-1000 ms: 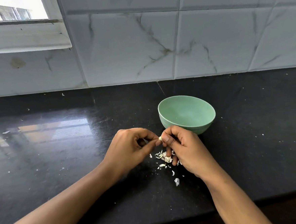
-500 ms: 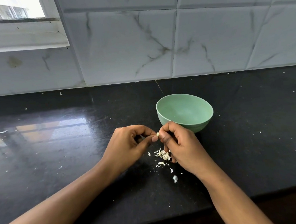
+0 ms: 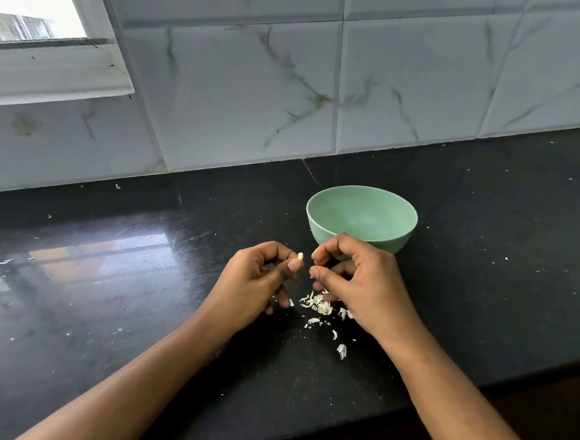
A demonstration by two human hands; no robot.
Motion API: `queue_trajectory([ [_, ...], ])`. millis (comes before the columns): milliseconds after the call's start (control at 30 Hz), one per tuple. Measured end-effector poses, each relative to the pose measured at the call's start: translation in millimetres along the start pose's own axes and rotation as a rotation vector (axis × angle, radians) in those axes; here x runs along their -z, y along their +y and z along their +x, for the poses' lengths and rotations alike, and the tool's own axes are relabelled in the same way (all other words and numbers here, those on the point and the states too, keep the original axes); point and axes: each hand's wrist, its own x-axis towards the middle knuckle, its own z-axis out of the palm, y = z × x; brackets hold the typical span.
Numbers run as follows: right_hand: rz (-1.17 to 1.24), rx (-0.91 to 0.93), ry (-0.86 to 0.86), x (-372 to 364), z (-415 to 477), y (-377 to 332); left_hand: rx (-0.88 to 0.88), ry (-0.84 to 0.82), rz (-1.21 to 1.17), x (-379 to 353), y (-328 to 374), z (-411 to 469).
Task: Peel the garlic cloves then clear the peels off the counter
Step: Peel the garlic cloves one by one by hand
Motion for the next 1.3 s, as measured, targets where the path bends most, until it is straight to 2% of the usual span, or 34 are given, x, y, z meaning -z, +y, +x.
queue_trajectory([
  [367, -0.087, 0.074, 0.01, 1.3, -0.2, -3.7, -0.044, -0.027, 0.064, -1.4, 1.4, -2.5],
  [600, -0.019, 0.102, 0.029, 3.1, -0.1, -1.6, -0.045, -0.035, 0.065, -1.9, 1.1, -3.2],
  [800, -0.13, 0.181, 0.026, 2.0, 1.5, -1.0, -0.041, -0.025, 0.058, -2.5, 0.7, -3.7],
  [967, -0.095, 0.142, 0.051, 2.8, 0.7, -1.1, -0.068, -0.032, 0.054, -3.6, 1.1, -3.8],
  [1100, -0.213, 0.274, 0.063, 0.2, 1.9, 1.0, -0.075, -0.034, 0.024, -4.4, 0.4, -3.2],
  [1300, -0.205, 0.352, 0.126, 0.4, 0.5, 0.6, -0.05, -0.047, -0.054, -3.6, -0.3, -4.0],
])
